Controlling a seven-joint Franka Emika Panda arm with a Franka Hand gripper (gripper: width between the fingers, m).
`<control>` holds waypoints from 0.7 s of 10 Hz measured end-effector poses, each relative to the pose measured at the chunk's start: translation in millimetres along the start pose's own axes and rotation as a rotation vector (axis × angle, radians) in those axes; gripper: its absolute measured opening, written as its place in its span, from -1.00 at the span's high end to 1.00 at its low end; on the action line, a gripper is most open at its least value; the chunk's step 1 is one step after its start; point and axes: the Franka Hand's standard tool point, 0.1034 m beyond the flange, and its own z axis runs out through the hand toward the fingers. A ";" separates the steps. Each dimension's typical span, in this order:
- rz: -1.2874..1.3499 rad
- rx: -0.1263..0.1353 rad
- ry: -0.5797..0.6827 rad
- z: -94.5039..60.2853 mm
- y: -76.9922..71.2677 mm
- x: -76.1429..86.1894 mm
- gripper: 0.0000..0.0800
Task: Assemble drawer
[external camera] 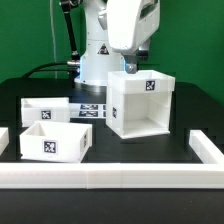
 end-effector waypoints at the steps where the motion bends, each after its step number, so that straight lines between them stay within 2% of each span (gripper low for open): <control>1: -0.003 0.002 0.001 -0.1 0.0 -0.5 -0.62; 7: 0.005 0.005 -0.002 2.7 -1.4 -1.7 -0.62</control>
Offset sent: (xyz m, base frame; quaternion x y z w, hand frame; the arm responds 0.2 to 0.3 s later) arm 0.0000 0.0000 0.0000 0.0000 0.0000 0.0000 1.0000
